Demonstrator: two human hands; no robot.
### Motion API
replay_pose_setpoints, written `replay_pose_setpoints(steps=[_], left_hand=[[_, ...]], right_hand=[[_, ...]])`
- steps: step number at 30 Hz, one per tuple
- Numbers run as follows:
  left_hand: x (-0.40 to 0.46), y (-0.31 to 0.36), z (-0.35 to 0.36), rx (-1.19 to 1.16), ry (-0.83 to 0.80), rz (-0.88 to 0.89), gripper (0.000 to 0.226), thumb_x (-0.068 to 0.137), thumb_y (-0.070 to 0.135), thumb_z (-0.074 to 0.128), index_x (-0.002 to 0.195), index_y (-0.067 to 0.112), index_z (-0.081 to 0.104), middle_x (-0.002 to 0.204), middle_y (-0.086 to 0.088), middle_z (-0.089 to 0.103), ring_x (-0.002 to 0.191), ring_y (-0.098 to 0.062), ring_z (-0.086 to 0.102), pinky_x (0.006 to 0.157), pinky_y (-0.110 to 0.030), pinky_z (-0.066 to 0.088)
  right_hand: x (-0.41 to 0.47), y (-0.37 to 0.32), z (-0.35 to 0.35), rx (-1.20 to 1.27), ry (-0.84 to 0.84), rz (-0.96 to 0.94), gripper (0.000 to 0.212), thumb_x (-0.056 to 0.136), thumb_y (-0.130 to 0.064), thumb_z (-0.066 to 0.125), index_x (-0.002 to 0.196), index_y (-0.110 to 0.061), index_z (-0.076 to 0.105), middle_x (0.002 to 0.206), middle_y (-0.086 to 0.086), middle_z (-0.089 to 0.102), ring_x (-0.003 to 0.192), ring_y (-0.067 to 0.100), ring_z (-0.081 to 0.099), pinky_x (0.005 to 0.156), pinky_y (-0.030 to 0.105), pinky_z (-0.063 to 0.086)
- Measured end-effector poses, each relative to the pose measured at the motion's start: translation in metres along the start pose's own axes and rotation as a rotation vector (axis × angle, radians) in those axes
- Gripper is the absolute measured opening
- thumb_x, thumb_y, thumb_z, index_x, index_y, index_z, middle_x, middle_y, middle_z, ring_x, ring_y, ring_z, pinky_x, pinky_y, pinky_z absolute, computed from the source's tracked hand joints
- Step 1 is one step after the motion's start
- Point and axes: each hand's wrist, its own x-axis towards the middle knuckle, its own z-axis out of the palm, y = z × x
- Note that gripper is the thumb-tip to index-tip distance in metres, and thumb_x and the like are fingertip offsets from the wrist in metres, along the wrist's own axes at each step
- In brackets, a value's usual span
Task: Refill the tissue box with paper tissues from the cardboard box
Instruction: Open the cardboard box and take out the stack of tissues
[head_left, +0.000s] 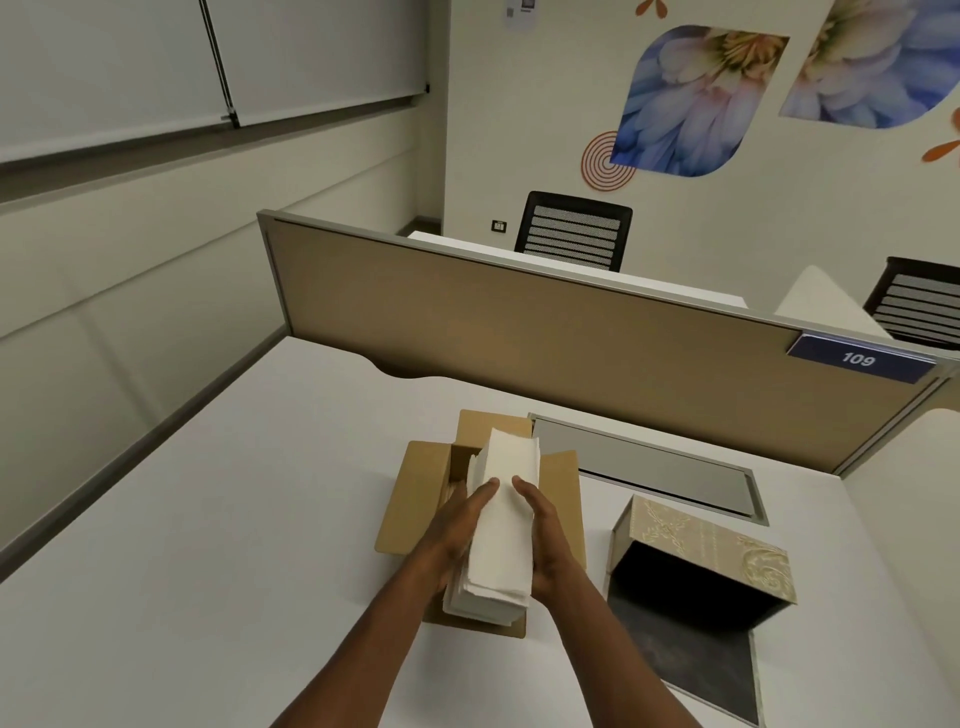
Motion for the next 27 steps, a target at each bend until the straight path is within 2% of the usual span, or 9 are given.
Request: replay_pose_setpoints(steps=[5,10,13,15,18,20,24,27], left_hand=[[-0.001,-0.003,0.005,0.110,0.016,0.047,0.084,0.076,0.074,0.057,0.146,0.031,0.034,0.127,0.001,0.061,0.108,-0.027,0.066,0.096,-0.049,0.057],[0.001,-0.009,-0.002,0.035,0.018,0.083,0.084,0.085,0.052,0.072,0.152,0.028,0.027,0.129,-0.006,0.062,0.103,-0.026,0.071,0.089,-0.048,0.061],[0.000,-0.012,-0.003,-0.048,-0.020,0.071,0.089,0.085,0.049,0.074,0.154,0.031,0.022,0.133,-0.009,0.060,0.103,-0.028,0.072,0.083,-0.045,0.063],[-0.002,-0.014,-0.003,-0.085,-0.055,0.066,0.085,0.085,0.049,0.074,0.152,0.029,0.026,0.129,-0.009,0.063,0.102,-0.029,0.073,0.084,-0.047,0.063],[-0.003,-0.012,-0.001,-0.140,-0.122,0.052,0.069,0.079,0.054,0.071,0.138,0.030,0.044,0.122,-0.011,0.068,0.103,-0.031,0.073,0.091,-0.054,0.059],[-0.003,-0.009,0.001,-0.116,-0.134,0.046,0.063,0.076,0.057,0.068,0.131,0.034,0.050,0.120,-0.010,0.070,0.105,-0.032,0.072,0.095,-0.057,0.057],[-0.001,-0.006,-0.001,0.017,-0.111,0.073,0.056,0.074,0.064,0.066,0.122,0.037,0.056,0.115,-0.003,0.073,0.101,-0.026,0.073,0.094,-0.052,0.058],[0.000,-0.008,-0.004,0.045,-0.101,0.103,0.061,0.075,0.066,0.064,0.127,0.037,0.054,0.117,-0.002,0.071,0.101,-0.025,0.073,0.092,-0.050,0.060]], right_hand=[[-0.002,0.002,0.003,0.008,-0.028,-0.028,0.068,0.075,-0.060,0.077,0.130,-0.021,0.067,0.117,0.019,0.075,0.105,0.040,0.074,0.083,0.050,0.060],[-0.006,-0.002,-0.006,0.017,-0.048,-0.035,0.070,0.074,-0.062,0.076,0.130,-0.022,0.063,0.115,0.021,0.075,0.102,0.041,0.075,0.084,0.054,0.060],[-0.005,0.000,-0.005,0.037,-0.068,-0.091,0.073,0.077,-0.063,0.070,0.135,-0.021,0.058,0.122,0.023,0.072,0.112,0.043,0.070,0.097,0.060,0.056],[-0.007,-0.001,-0.005,0.073,-0.097,-0.089,0.072,0.081,-0.066,0.065,0.137,-0.021,0.058,0.126,0.022,0.070,0.116,0.044,0.068,0.101,0.060,0.053],[-0.010,-0.002,-0.002,0.068,-0.093,-0.087,0.072,0.079,-0.066,0.066,0.134,-0.020,0.061,0.123,0.022,0.072,0.108,0.041,0.071,0.094,0.055,0.057],[-0.010,-0.002,0.002,0.046,-0.081,-0.097,0.073,0.079,-0.063,0.067,0.136,-0.018,0.059,0.126,0.024,0.069,0.108,0.040,0.069,0.096,0.054,0.056],[-0.010,-0.004,0.006,0.048,-0.059,-0.128,0.080,0.076,-0.059,0.068,0.143,-0.017,0.052,0.138,0.028,0.059,0.124,0.047,0.061,0.106,0.060,0.049],[-0.011,-0.005,0.005,0.079,-0.083,-0.118,0.078,0.077,-0.058,0.069,0.142,-0.017,0.054,0.139,0.028,0.059,0.129,0.048,0.057,0.108,0.062,0.046]])
